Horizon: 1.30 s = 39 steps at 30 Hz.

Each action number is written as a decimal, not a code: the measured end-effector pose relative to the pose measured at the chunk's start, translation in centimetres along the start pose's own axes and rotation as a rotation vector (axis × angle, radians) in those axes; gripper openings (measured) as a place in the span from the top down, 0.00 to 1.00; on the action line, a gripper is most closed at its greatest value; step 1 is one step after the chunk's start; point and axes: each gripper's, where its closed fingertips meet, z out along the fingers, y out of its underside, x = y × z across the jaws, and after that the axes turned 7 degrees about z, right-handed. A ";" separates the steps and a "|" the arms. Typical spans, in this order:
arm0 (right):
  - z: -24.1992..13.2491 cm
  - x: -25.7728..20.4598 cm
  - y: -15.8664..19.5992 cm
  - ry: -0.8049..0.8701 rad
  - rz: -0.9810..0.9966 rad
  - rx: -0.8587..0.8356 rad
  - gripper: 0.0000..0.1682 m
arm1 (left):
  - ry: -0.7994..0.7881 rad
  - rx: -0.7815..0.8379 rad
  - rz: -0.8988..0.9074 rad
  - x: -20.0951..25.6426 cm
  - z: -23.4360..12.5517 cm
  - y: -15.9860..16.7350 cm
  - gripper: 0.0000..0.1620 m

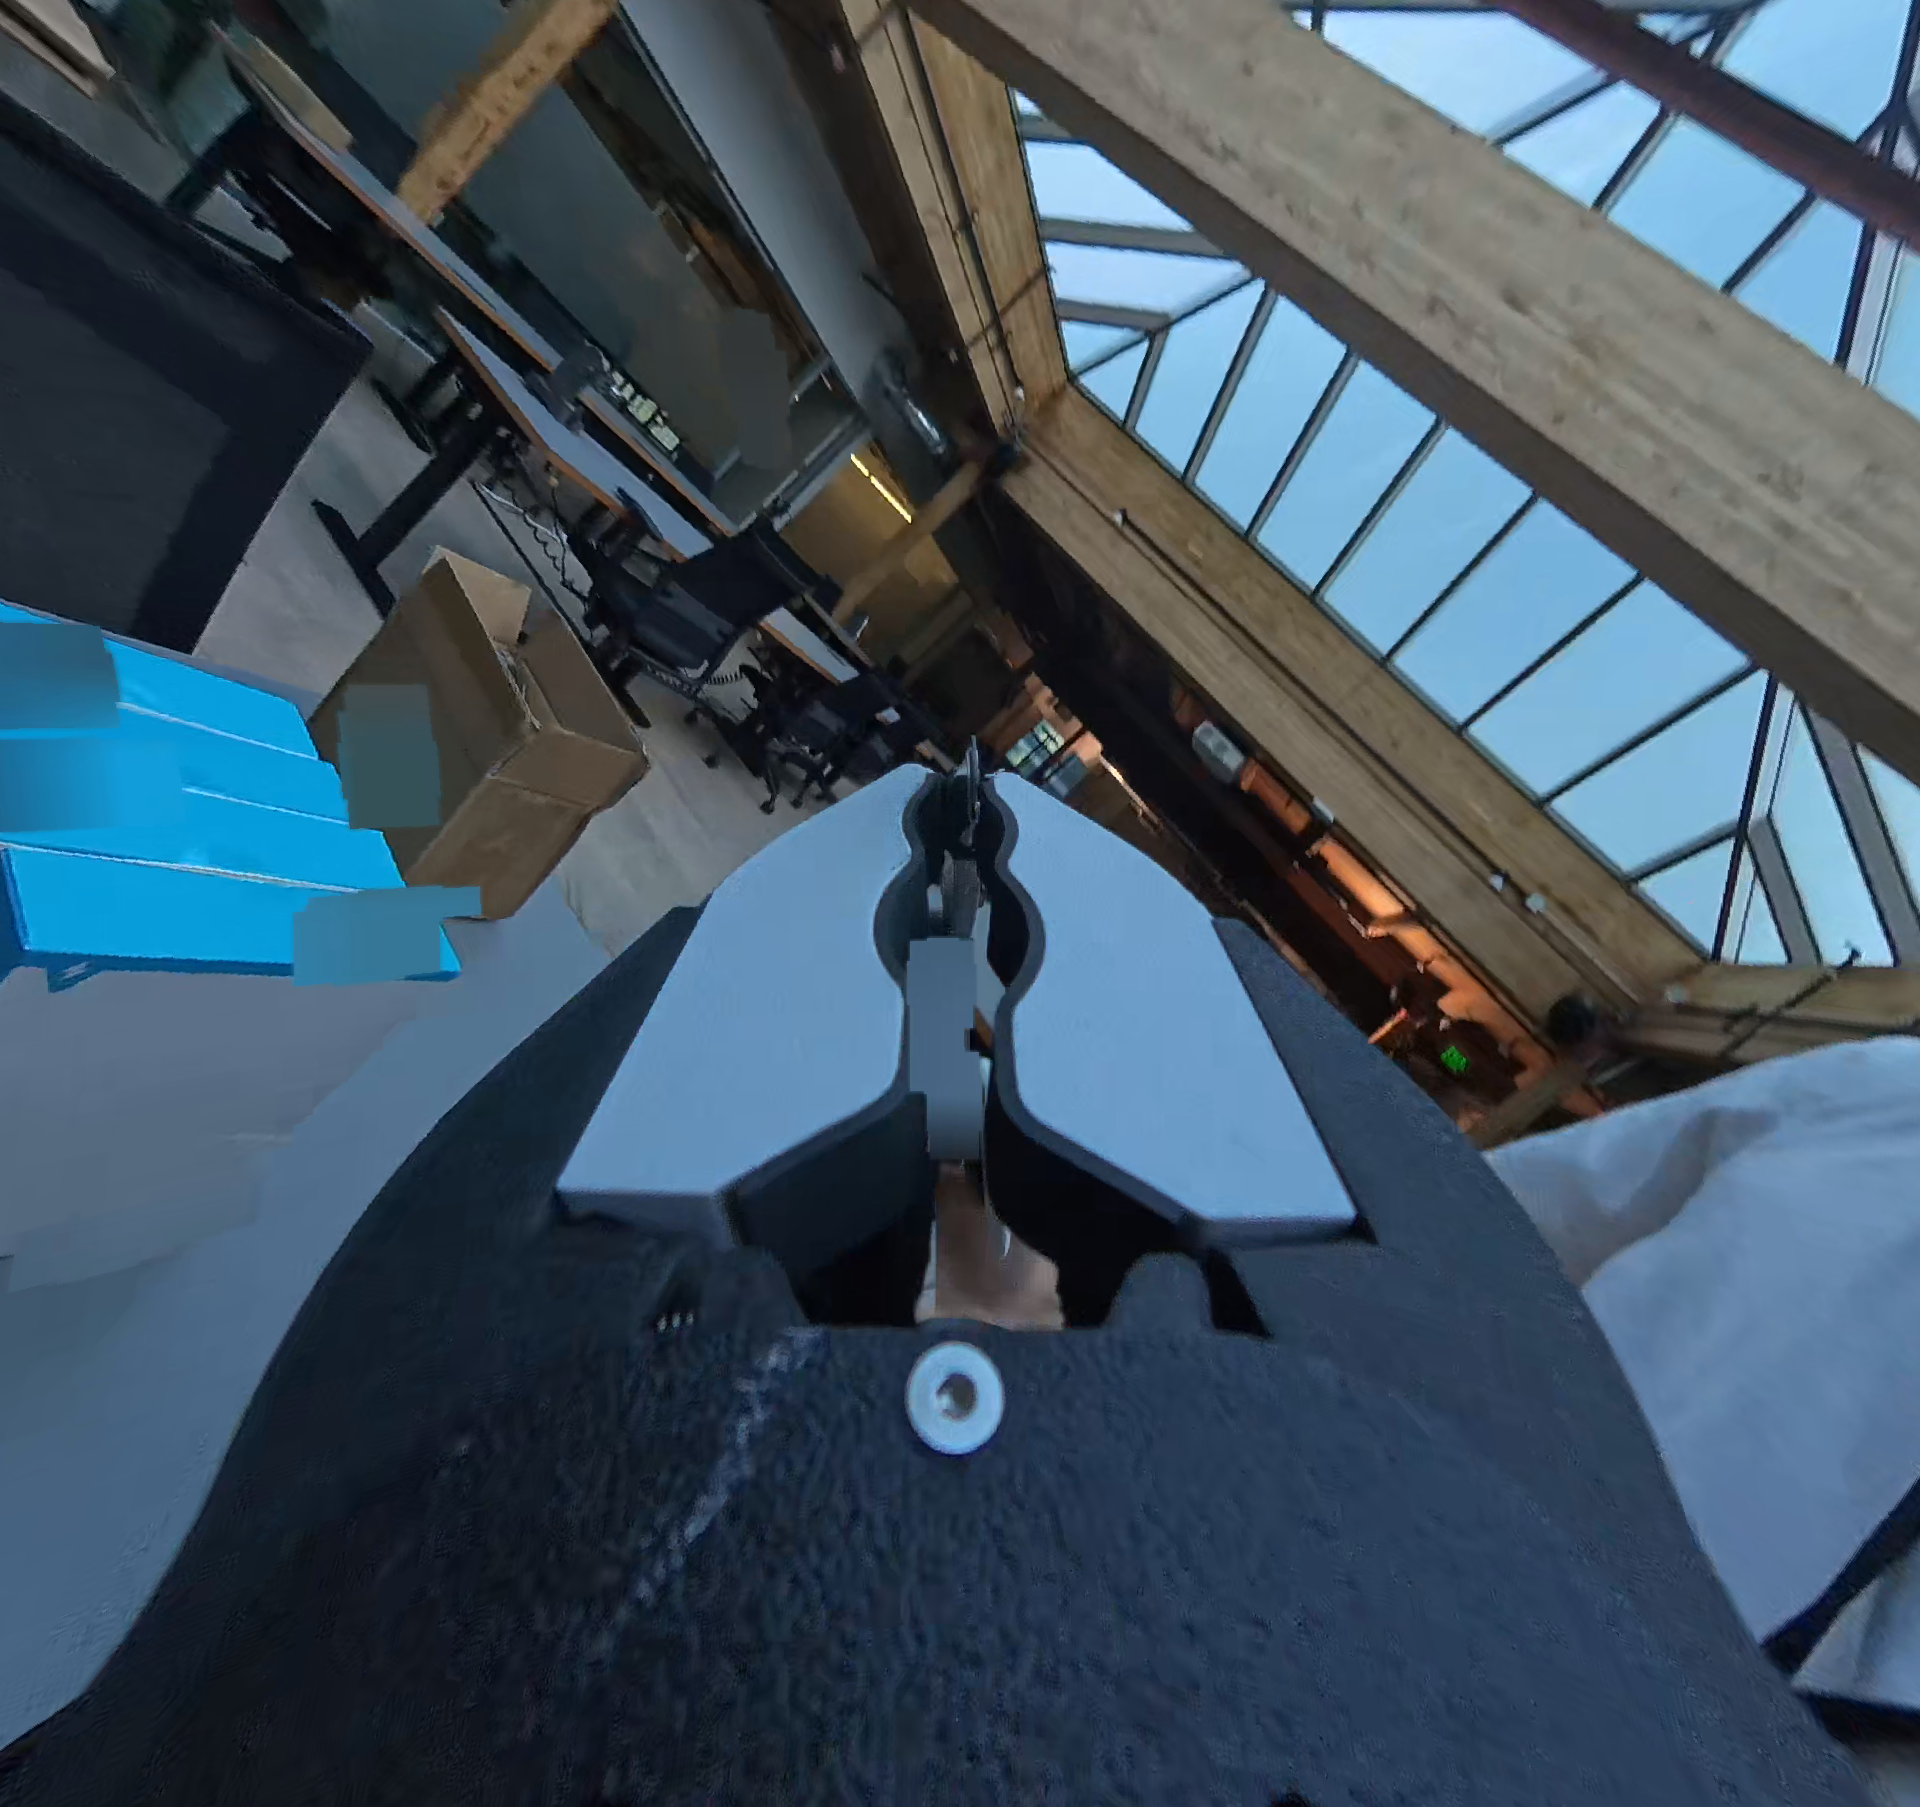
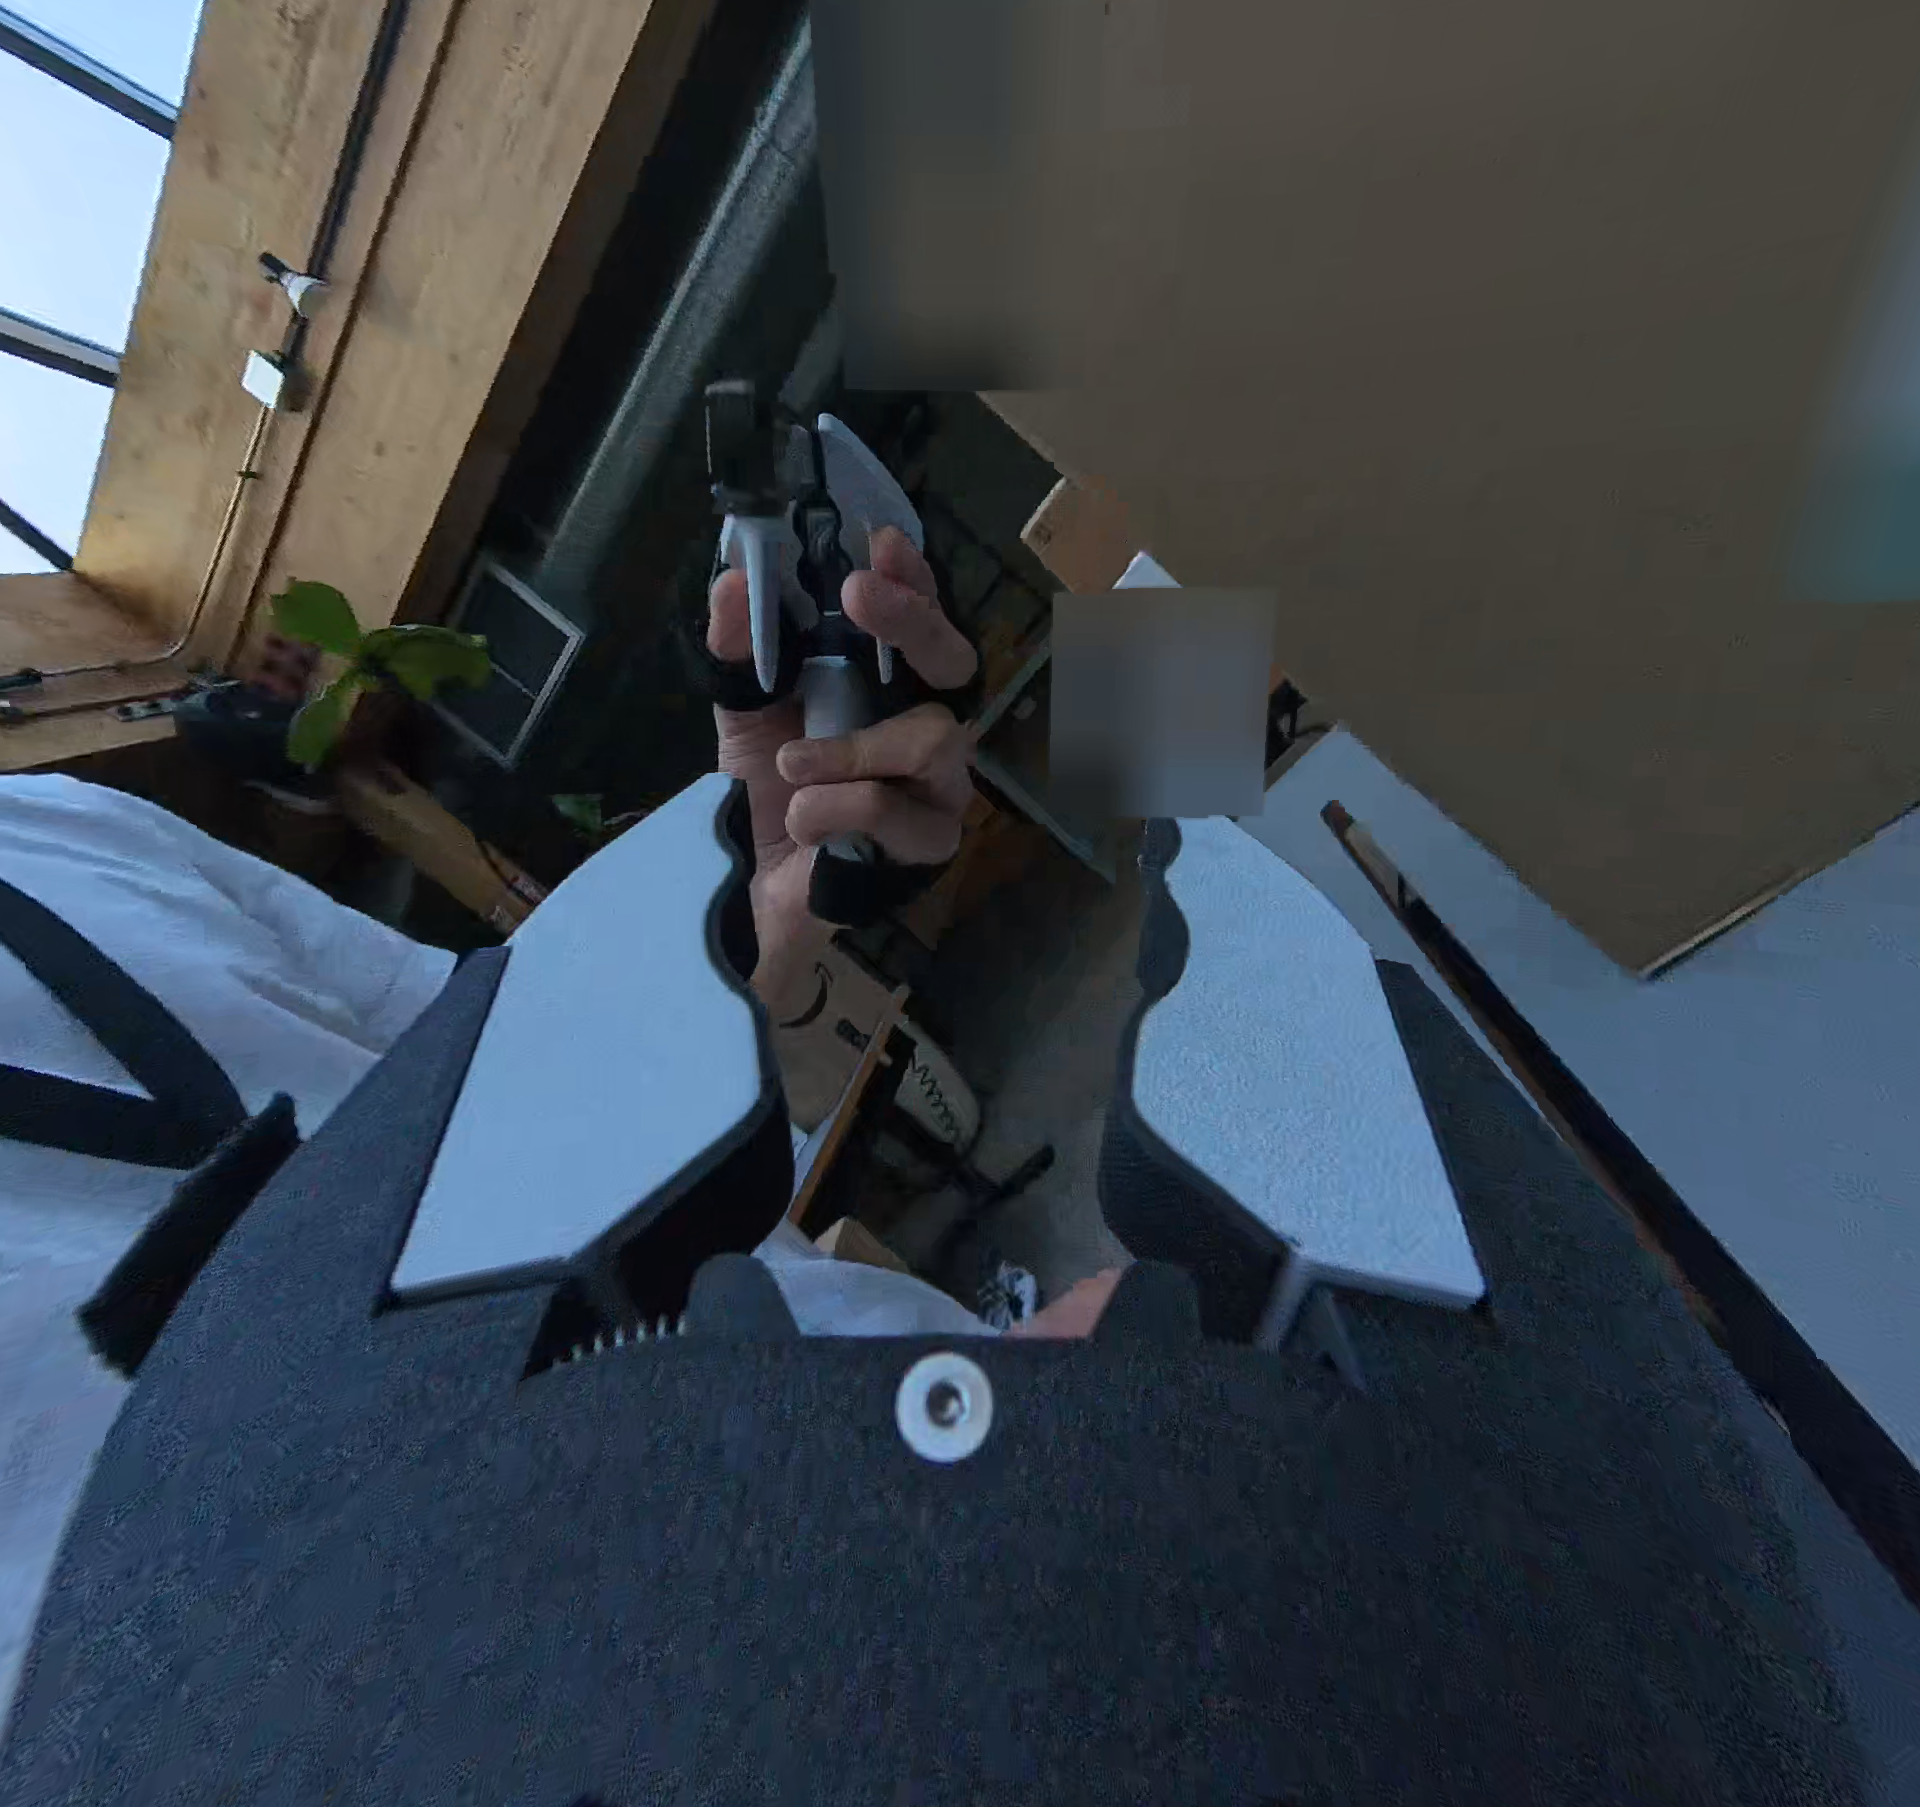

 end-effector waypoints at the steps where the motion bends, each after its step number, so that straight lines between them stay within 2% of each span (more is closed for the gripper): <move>1: 0.0 -0.3 -0.2 0.009 -0.053 0.076 0.60 | -0.017 0.053 -0.036 -0.1 0.2 -0.5 0.97; 4: 1.2 -1.4 -0.9 0.030 -0.154 0.229 0.60 | -0.039 0.162 -0.093 -0.1 1.1 -1.0 0.97; 7: 3.6 -2.7 -2.7 0.057 -0.217 0.279 0.60 | -0.007 0.192 -0.109 0.9 2.1 -0.7 0.97; 9: 4.8 -4.3 -4.5 0.045 -0.243 0.317 0.64 | 0.014 0.218 -0.083 1.8 2.5 -0.9 0.97; 12: 6.3 -6.4 -6.4 0.016 -0.267 0.331 0.69 | 0.041 0.243 -0.027 3.1 2.8 -1.1 0.97; 17: 7.6 -8.7 -7.8 -0.031 -0.332 0.320 0.77 | 0.083 0.244 -0.001 4.6 3.1 -0.9 0.97; 18: 7.8 -9.0 -7.8 -0.041 -0.335 0.313 0.79 | 0.094 0.233 0.002 4.8 3.0 -0.7 0.97; 20: 8.3 -9.6 -7.4 -0.074 -0.361 0.278 0.94 | 0.078 0.237 0.015 4.7 2.7 -0.8 0.97; 25: 8.9 -10.6 -6.4 -0.093 -0.397 0.221 0.96 | 0.101 0.184 0.106 5.4 1.6 -1.1 0.95; 27: 8.7 -10.9 -6.5 -0.090 -0.402 0.230 0.96 | 0.071 0.205 0.117 5.3 0.7 -2.1 0.83; 35: 9.3 -11.5 -6.2 -0.053 -0.438 0.207 0.95 | 0.070 0.129 0.151 5.8 0.3 -1.5 0.84; 39: 9.7 -11.6 -5.7 -0.045 -0.451 0.200 0.95 | 0.072 0.144 0.149 5.9 0.0 -1.6 0.97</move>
